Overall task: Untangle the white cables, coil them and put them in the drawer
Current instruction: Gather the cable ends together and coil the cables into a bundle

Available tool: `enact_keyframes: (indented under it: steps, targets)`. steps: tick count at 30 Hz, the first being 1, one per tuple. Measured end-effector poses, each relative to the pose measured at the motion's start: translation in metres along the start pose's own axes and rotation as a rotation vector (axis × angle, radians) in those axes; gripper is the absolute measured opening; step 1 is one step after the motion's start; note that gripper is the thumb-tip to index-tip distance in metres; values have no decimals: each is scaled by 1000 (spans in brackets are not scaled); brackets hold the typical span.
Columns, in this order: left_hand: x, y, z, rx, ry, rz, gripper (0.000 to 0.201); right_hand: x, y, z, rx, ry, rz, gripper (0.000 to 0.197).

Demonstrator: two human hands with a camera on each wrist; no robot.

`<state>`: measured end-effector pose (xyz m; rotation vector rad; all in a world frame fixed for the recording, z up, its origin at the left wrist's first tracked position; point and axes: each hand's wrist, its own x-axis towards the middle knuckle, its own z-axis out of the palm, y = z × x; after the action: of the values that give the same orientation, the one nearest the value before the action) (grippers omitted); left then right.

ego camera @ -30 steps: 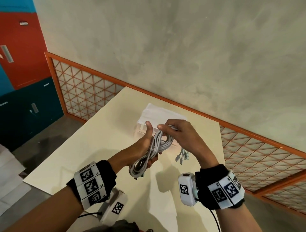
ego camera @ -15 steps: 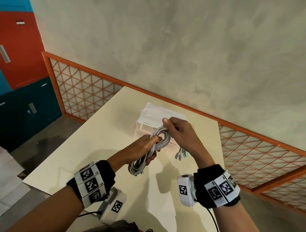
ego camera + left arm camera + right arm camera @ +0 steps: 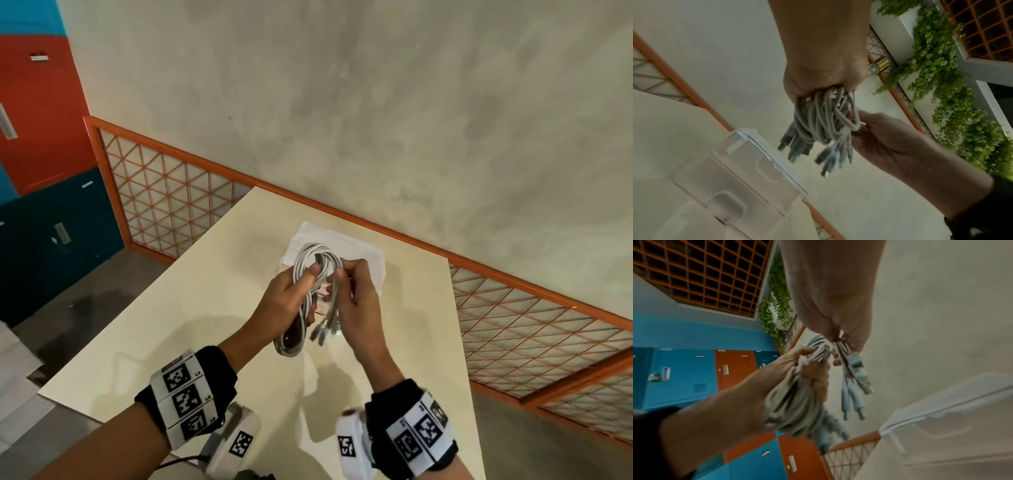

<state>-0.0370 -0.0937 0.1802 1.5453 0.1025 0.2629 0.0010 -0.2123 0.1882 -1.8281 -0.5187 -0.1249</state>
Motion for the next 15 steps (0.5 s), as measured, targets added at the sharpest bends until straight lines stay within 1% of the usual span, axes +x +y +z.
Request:
enact_keyframes:
  steps: [2, 3, 5, 7, 9, 11, 13, 15]
  targets:
    - [2, -1, 0, -49, 69, 20, 41, -5, -5, 9, -10, 54, -21, 10]
    - [3, -1, -1, -66, 94, 25, 37, -7, -9, 12, -10, 51, -23, 13]
    - [8, -2, -5, -71, 107, 31, 33, -8, -11, 14, -20, -6, -26, 24]
    - [9, -3, -9, -63, 84, 32, 30, -5, -11, 11, -51, -77, -11, 33]
    - [7, -4, -11, -93, 50, 28, 25, 0, -11, 8, -53, -107, 19, 36]
    - [6, -5, -12, -136, 22, -2, 23, 4, -11, 7, -18, -86, 53, 37]
    - [8, -6, -14, -159, 1, -22, 25, 5, -14, 8, 13, -53, 71, 34]
    - [10, -5, -16, -158, -40, -33, 26, 4, -15, 13, 3, -6, 43, 31]
